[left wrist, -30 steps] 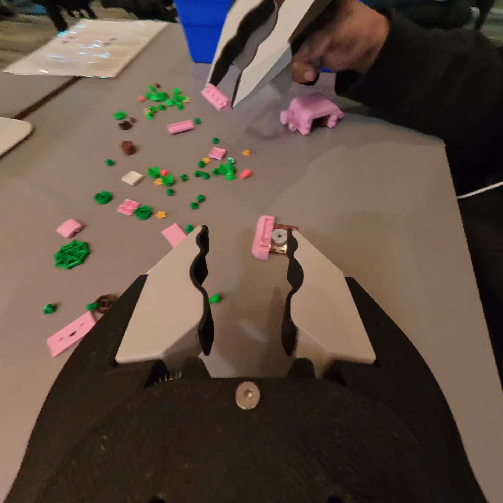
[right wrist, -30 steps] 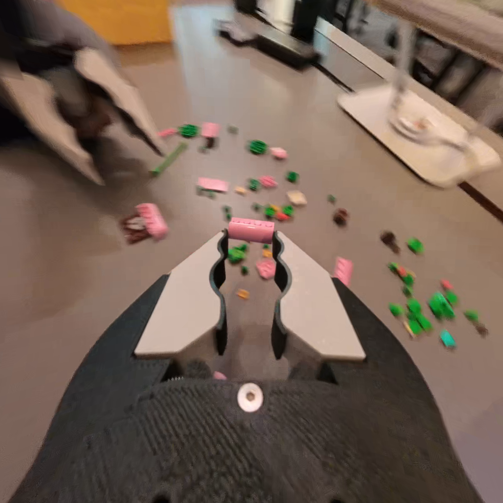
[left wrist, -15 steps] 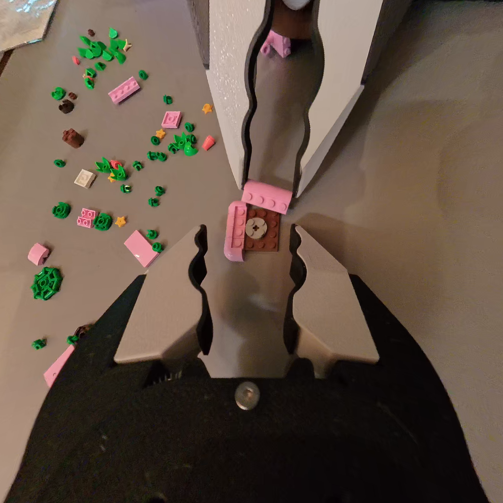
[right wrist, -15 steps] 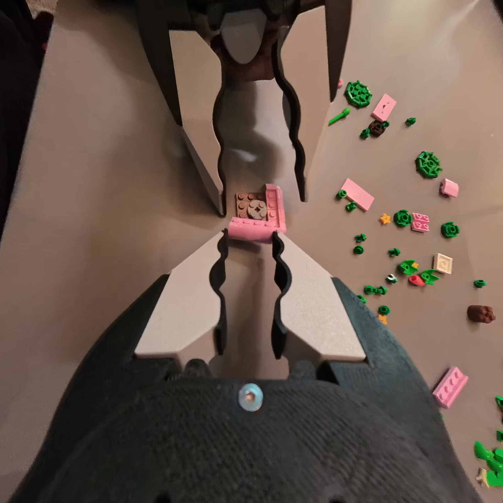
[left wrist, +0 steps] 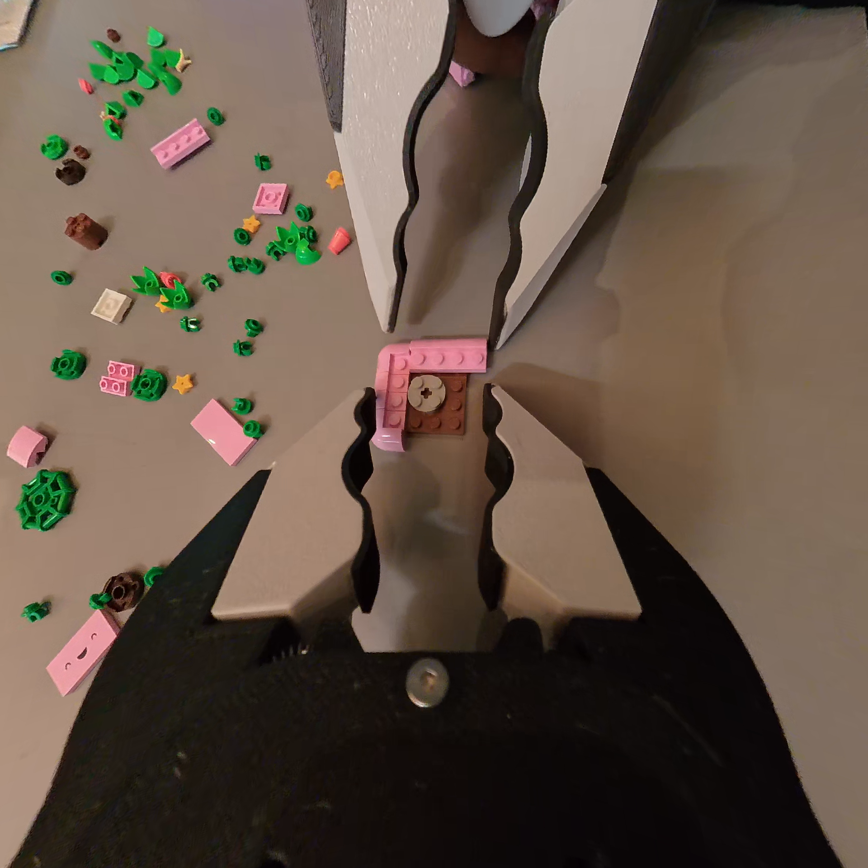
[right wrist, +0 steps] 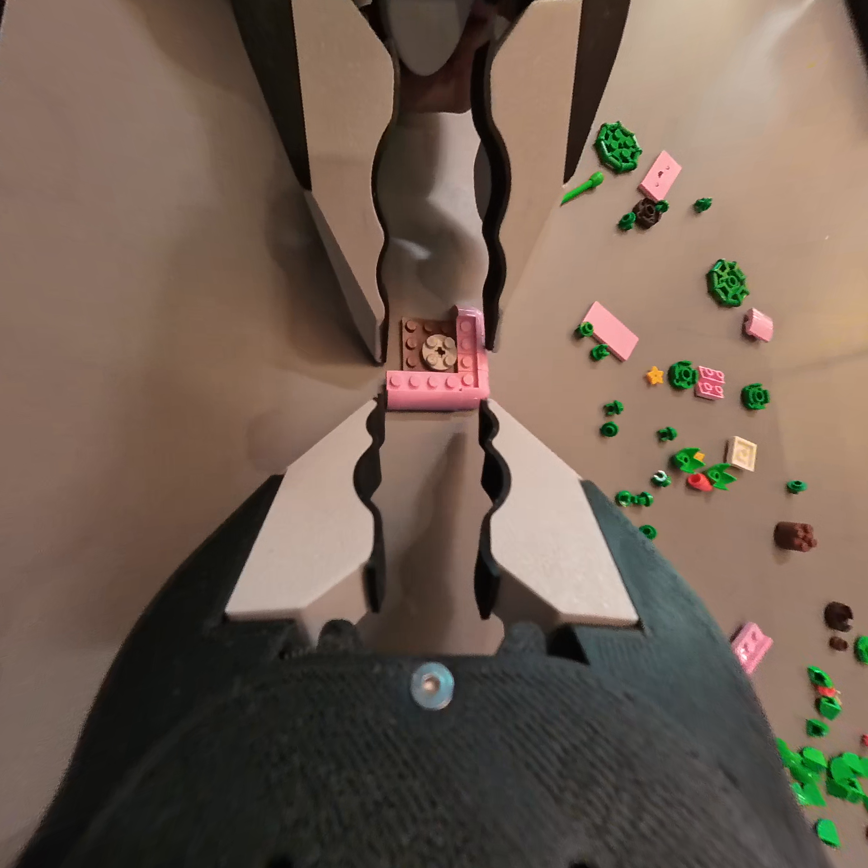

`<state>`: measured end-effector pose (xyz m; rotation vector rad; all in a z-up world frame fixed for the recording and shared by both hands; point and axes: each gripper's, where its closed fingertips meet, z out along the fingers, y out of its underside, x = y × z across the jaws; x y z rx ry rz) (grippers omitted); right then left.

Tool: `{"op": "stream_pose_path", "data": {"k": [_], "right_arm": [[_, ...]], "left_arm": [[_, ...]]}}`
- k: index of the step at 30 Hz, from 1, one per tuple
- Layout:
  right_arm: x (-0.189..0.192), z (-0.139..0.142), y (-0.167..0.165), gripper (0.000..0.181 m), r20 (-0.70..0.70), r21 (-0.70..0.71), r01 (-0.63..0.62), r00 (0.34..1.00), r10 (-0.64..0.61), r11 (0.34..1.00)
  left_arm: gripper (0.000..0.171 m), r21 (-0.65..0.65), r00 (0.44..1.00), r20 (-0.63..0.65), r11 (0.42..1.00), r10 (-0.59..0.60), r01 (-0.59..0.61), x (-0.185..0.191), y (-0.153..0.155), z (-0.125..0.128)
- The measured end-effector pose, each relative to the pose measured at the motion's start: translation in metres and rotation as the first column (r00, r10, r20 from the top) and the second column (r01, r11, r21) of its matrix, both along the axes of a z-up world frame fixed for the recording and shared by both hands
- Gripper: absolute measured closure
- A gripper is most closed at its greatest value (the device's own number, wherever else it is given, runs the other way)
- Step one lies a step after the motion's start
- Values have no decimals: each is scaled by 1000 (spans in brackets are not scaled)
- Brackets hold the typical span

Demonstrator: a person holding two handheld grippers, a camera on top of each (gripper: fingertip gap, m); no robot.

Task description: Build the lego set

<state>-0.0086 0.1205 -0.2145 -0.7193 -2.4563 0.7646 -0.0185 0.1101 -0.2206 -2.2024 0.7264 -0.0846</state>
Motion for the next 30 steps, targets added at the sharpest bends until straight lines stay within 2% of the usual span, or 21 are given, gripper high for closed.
{"op": "stream_pose_path", "data": {"k": [4, 8, 10, 16, 22, 30], "right_arm": [[1, 0, -1, 145, -6, 9, -7, 1000, 7, 1000], [4, 3, -7, 155, -18, 12, -38, 999, 39, 999], [5, 4, -10, 157, -17, 12, -47, 999, 48, 999], [5, 1, -8, 158, -4, 24, -44, 999, 44, 999], [6, 14, -17, 158, -40, -34, -68, 997, 67, 997], [3, -3, -15, 158, 35, 17, -14, 999, 14, 1000]], "left_arm": [[127, 0, 1000, 0, 1000, 0, 0, 0, 0, 0], [128, 0, 1000, 0, 1000, 0, 0, 0, 0, 0], [134, 3, 1000, -8, 1000, 16, -16, -2, 1, 0], [135, 7, 1000, -13, 1000, 15, -15, -2, 1, 0], [135, 7, 1000, -13, 1000, 15, -15, -2, 1, 0], [135, 5, 1000, -11, 1000, 16, -16, -2, 1, 0]]}}
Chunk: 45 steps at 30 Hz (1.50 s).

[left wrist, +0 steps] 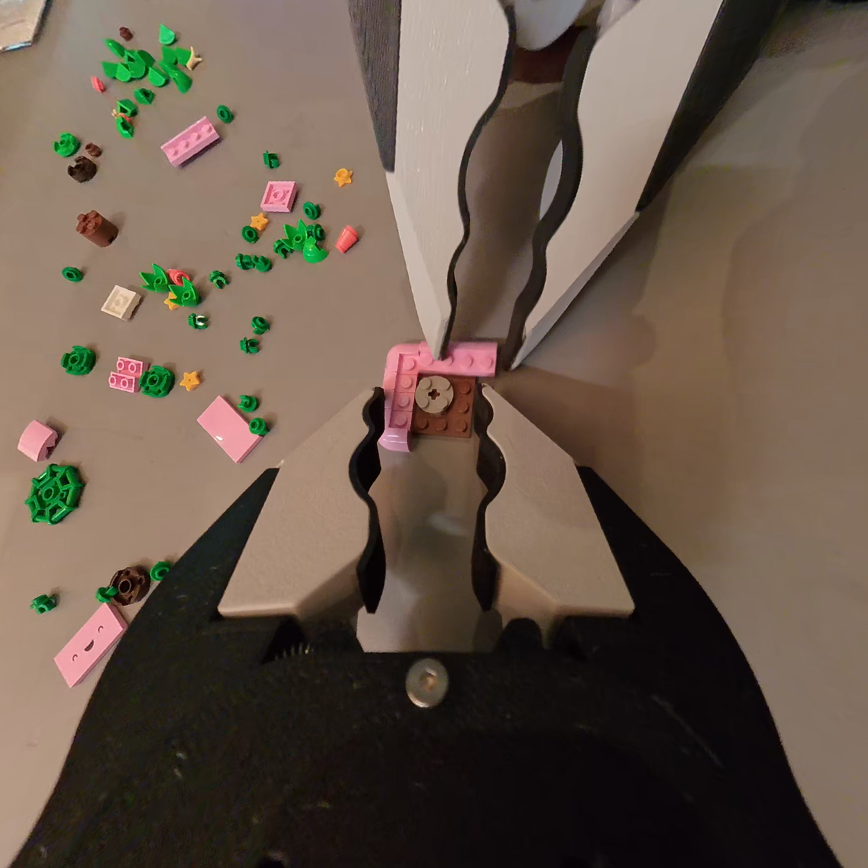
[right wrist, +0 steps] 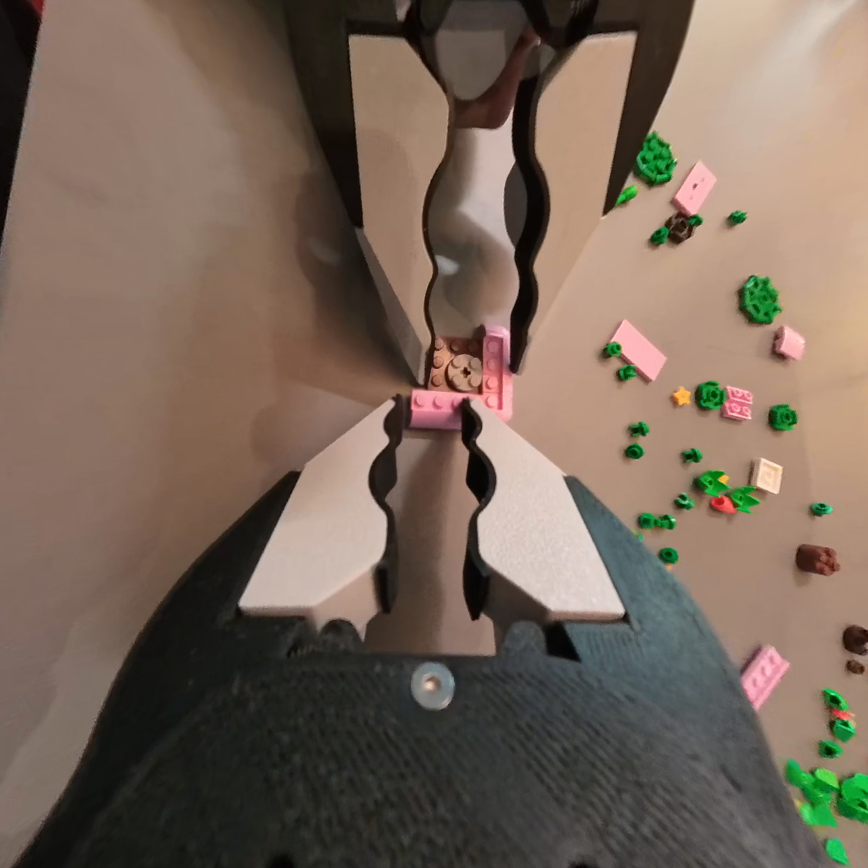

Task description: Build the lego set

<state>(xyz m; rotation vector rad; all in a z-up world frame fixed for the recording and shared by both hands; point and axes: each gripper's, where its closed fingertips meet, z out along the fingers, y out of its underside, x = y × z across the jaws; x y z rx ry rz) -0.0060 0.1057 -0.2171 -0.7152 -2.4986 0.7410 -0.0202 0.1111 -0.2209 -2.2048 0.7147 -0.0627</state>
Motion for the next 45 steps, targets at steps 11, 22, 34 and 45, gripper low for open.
{"op": "stream_pose_path", "data": {"k": [11, 22, 34, 45], "right_arm": [[-3, -1, 0, 160, 4, 10, 47, 999, -47, 999], [-3, -1, -2, 161, -3, -18, 70, 998, -70, 997], [-13, 23, 8, 181, -29, -145, 135, 990, -140, 980], [-7, 10, 9, 181, 46, -110, 132, 991, -128, 985]], "left_arm": [[135, -2, 1000, 3, 1000, 0, 0, 0, 0, 0], [135, 6, 1000, -8, 1000, 0, 0, 0, 0, 0], [135, 11, 1000, -14, 1000, 1, -1, 0, 0, 0], [135, 9, 1000, -12, 1000, 1, -1, 0, 0, 0]]}}
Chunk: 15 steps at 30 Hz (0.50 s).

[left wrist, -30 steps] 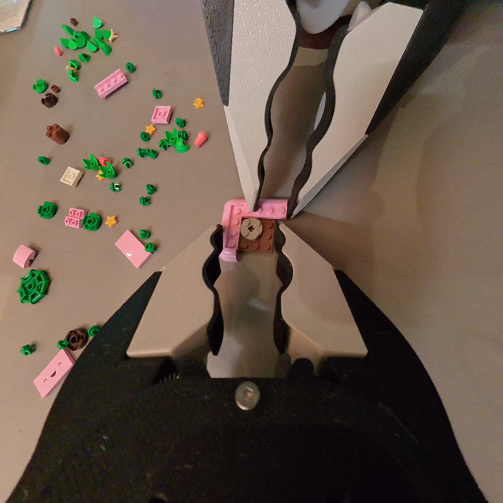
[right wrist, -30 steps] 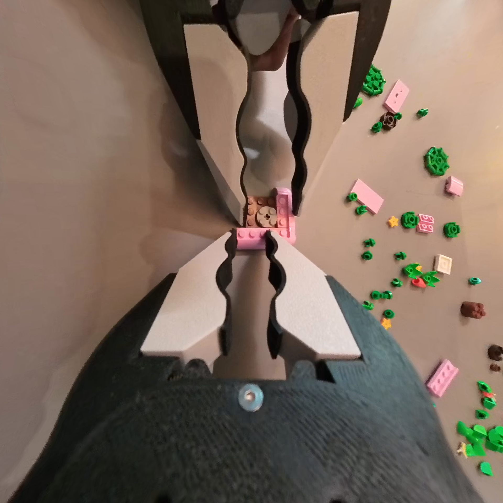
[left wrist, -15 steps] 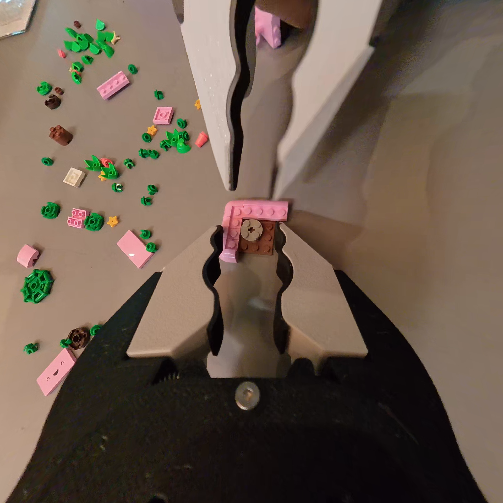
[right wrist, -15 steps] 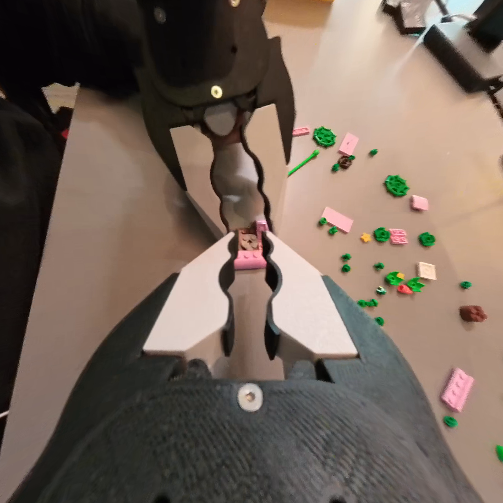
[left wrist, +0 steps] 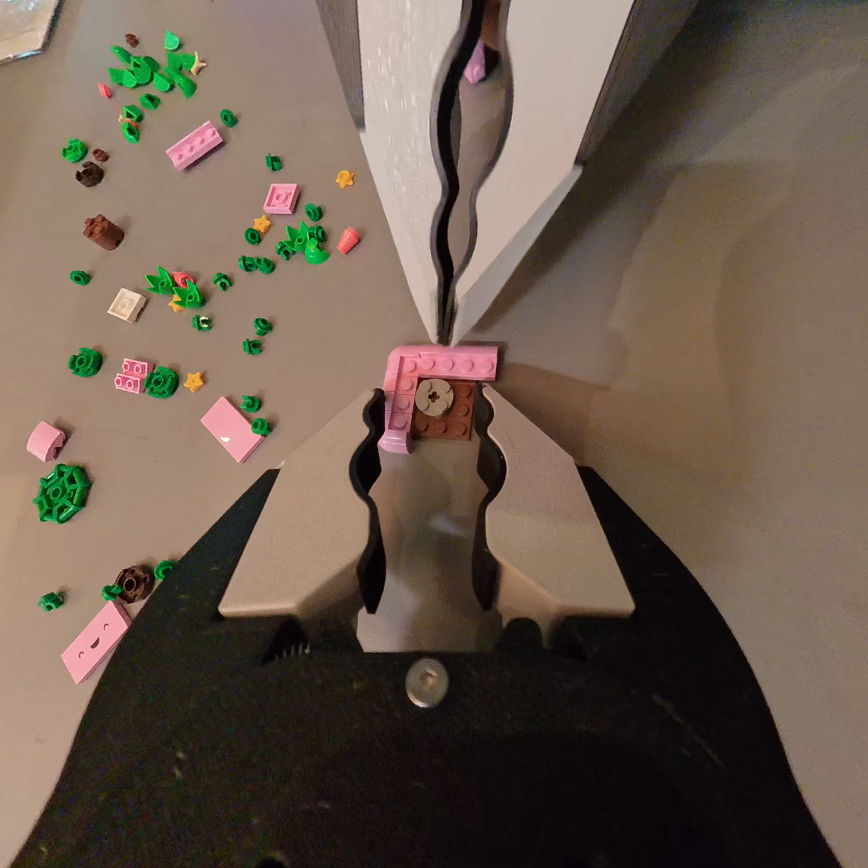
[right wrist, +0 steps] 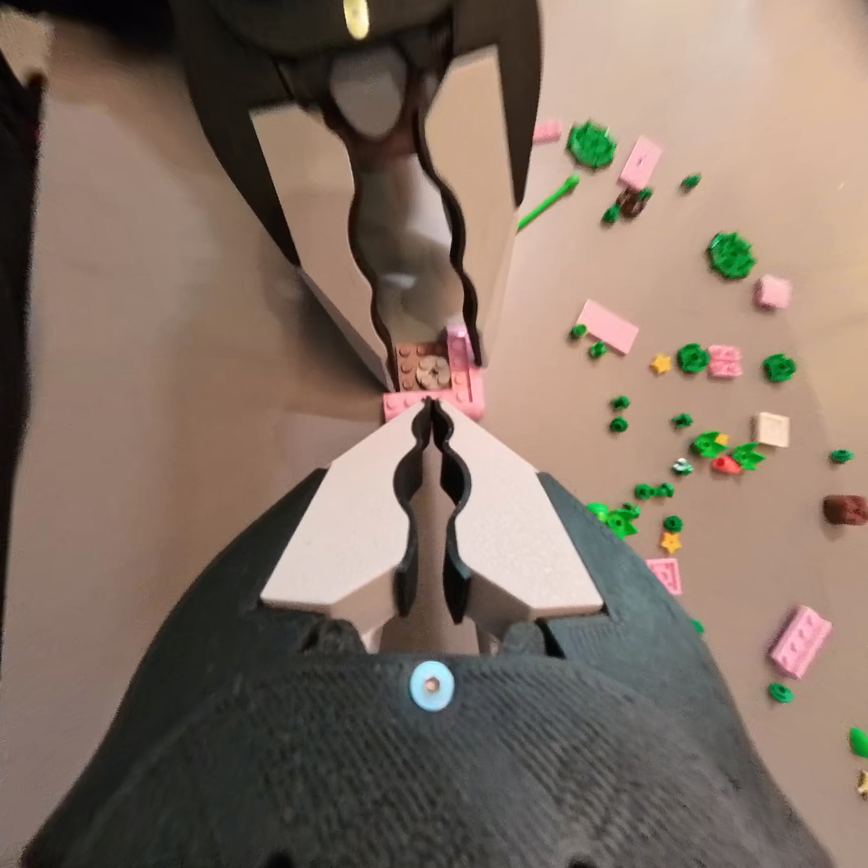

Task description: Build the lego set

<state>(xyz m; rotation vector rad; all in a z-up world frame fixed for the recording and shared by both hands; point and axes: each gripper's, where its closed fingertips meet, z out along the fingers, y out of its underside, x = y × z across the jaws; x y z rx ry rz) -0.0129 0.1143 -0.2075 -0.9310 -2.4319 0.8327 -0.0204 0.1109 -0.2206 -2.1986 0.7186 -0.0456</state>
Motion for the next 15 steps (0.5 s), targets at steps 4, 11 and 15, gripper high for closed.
{"op": "stream_pose_path", "data": {"k": [4, 11, 15], "right_arm": [[-4, 0, 4, 181, -40, 62, 10, 999, -7, 998], [-2, -4, -5, 181, 10, -1, -4, 1000, 4, 1000], [-5, 11, 0, 181, -51, -9, 14, 999, -14, 1000]], "left_arm": [[135, -7, 1000, 9, 1000, -2, 2, 0, -1, 0], [135, -5, 1000, 6, 1000, -4, 4, 1, -1, 0], [135, -4, 1000, 4, 1000, -4, 4, 1, -1, 0]]}}
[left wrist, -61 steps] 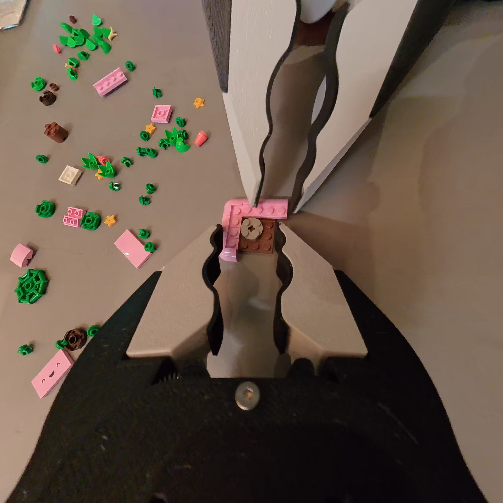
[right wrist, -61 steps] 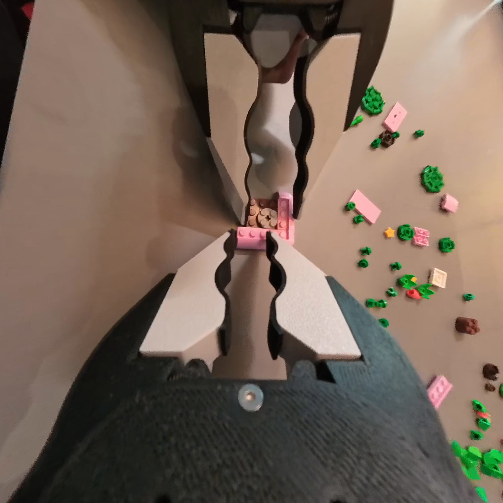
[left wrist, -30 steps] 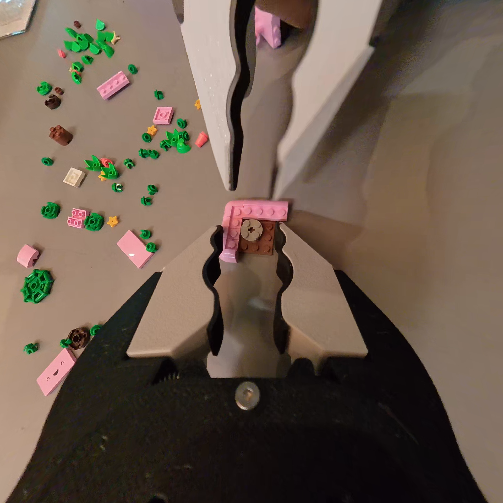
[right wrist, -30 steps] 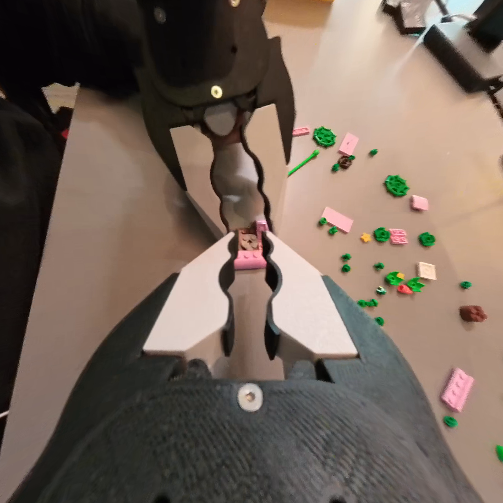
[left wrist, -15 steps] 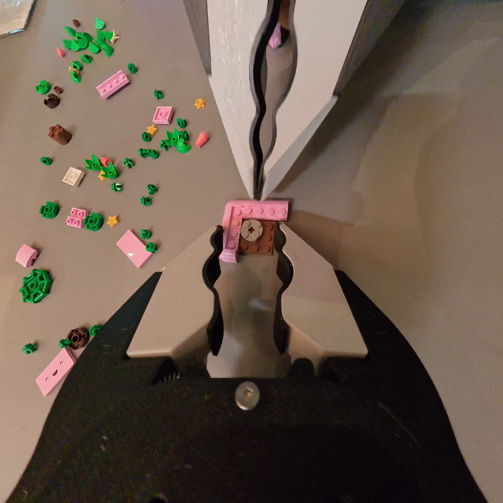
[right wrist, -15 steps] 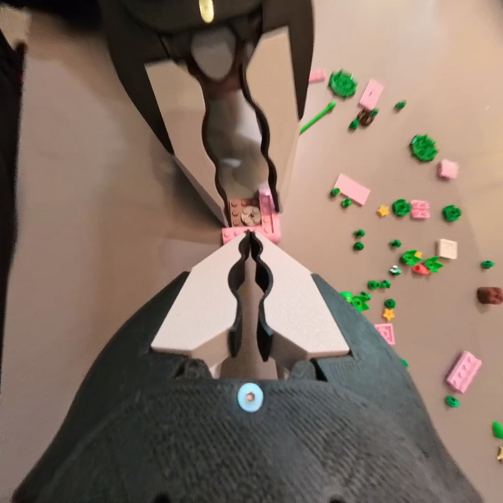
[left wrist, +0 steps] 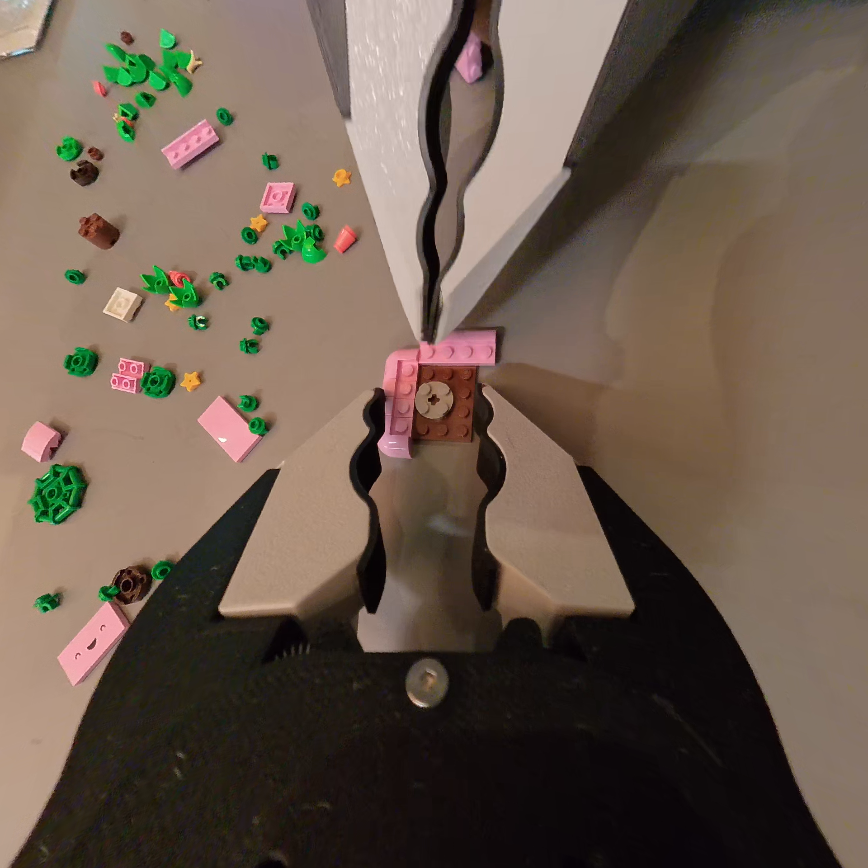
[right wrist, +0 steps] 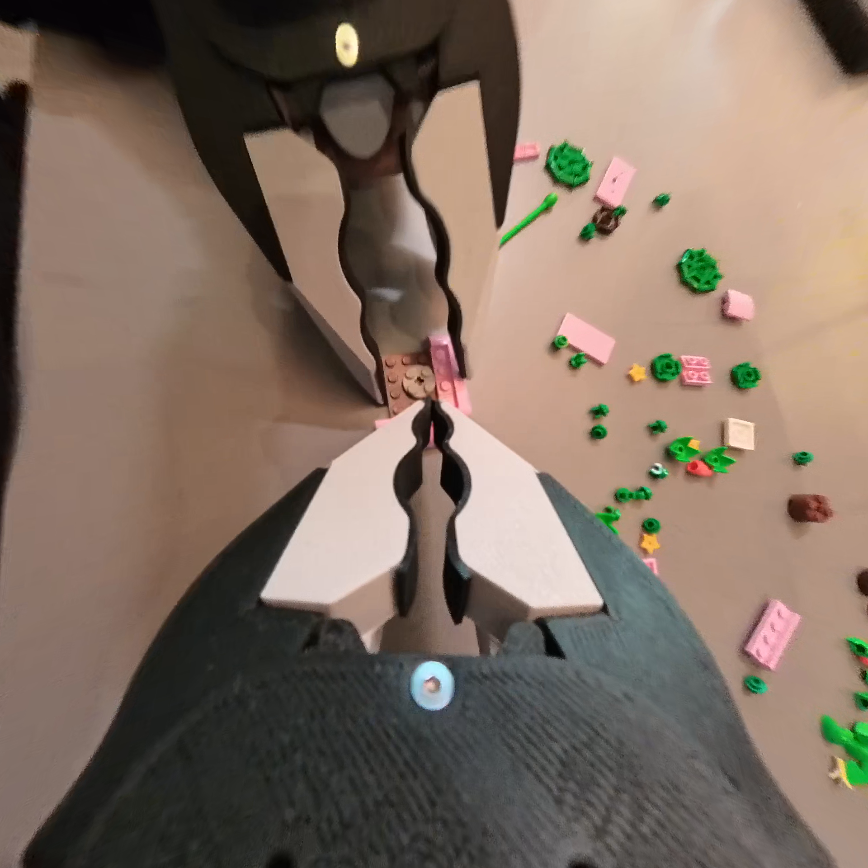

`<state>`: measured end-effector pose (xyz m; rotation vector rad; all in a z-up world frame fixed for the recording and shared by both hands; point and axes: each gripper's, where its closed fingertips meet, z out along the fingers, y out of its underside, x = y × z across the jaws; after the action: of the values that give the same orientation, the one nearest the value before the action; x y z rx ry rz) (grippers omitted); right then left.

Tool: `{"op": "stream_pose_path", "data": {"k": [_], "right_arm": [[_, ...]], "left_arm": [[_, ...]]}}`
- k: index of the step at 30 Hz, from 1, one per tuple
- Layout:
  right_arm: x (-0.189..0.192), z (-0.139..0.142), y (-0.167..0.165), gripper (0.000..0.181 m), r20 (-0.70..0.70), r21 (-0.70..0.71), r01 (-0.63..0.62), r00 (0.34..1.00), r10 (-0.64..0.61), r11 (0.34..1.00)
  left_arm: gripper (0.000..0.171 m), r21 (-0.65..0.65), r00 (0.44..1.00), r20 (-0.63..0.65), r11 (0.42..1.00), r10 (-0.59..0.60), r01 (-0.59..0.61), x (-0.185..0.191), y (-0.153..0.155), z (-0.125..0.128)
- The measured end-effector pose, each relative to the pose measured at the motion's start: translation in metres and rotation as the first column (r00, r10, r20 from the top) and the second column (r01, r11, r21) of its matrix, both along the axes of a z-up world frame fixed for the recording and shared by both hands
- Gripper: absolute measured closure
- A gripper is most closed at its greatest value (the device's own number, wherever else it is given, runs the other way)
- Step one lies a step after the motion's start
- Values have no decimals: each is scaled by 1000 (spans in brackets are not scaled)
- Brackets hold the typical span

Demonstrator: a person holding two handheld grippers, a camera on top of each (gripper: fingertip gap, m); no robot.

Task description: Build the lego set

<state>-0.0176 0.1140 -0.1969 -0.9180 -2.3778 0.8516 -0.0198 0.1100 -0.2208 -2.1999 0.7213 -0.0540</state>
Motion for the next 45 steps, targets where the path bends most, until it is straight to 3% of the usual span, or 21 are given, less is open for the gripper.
{"op": "stream_pose_path", "data": {"k": [3, 8, 13, 17, 20, 26, 33, 43, 45], "right_arm": [[-1, 8, 2, 181, -14, -55, 11, 1000, -12, 998], [3, -8, 12, 181, 32, 11, 11, 999, -12, 1000], [11, -14, 3, 143, 115, -55, -22, 993, 28, 998], [16, -25, -2, 136, 169, -37, -38, 985, 44, 999], [14, -23, 1, 150, 164, -22, -27, 986, 30, 999], [10, -4, -2, 150, 80, -78, -40, 996, 46, 996], [7, -20, -3, 150, 78, 46, -68, 995, 64, 997], [6, -20, -3, 149, 59, 38, -79, 995, 76, 996], [6, -20, -3, 148, 56, 39, -78, 996, 76, 996]], "left_arm": [[135, -1, 1000, 1, 1000, 0, 0, 0, 0, 0], [135, 0, 1000, -1, 1000, 0, 0, 0, 0, 0], [135, 1, 1000, -2, 1000, 0, 0, 0, 0, 0], [135, 1, 1000, -1, 1000, 0, 0, 0, 0, 0], [135, 1, 1000, -1, 1000, 0, 0, 0, 0, 0], [135, 1, 1000, -2, 1000, 0, 0, 0, 0, 0], [135, 1, 1000, -2, 1000, 0, 0, 0, 0, 0], [135, 4, 1000, -4, 1000, 2, -2, 0, 0, 0], [127, 11, 1000, -4, 1000, 28, -27, -4, 2, 1]]}}
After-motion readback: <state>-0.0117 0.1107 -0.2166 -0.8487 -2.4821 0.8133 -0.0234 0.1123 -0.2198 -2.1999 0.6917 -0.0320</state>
